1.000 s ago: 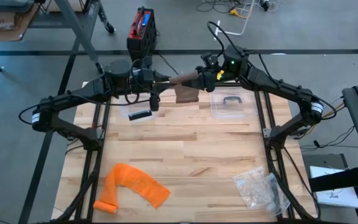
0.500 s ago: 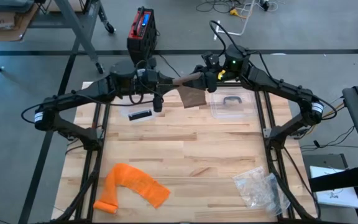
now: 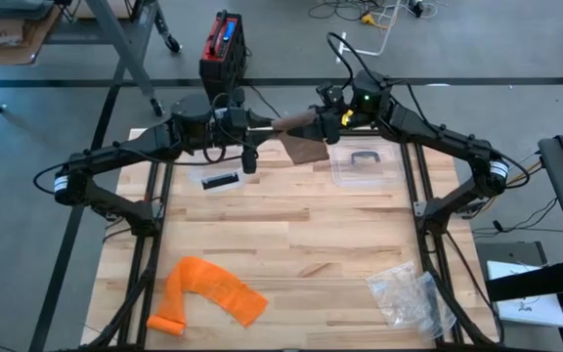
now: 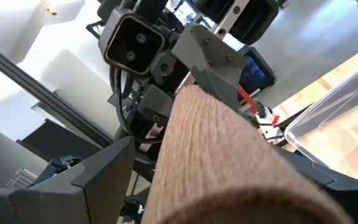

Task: Roll bandage
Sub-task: Roll the brown bandage

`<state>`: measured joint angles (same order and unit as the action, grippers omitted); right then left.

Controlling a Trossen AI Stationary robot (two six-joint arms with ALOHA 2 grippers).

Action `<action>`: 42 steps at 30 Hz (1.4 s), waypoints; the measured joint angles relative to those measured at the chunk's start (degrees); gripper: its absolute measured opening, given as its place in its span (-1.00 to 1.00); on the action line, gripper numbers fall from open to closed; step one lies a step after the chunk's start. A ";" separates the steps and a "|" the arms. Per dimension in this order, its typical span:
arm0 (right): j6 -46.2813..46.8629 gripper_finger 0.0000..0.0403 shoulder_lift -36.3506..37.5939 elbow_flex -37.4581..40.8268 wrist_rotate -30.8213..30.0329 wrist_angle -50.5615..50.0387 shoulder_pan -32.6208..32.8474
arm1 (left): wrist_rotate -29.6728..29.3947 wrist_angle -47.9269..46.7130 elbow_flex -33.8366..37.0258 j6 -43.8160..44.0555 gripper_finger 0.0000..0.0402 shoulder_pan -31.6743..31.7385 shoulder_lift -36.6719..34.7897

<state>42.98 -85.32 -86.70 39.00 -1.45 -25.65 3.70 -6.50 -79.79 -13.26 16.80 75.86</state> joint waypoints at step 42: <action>-4.88 0.65 -0.09 0.00 0.00 -0.35 -0.19 | -2.80 -11.86 -4.54 4.54 -0.64 -0.26 -0.02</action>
<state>38.10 -85.41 -86.70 39.00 -1.81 -25.84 0.91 -18.36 -84.33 -8.72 16.53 75.84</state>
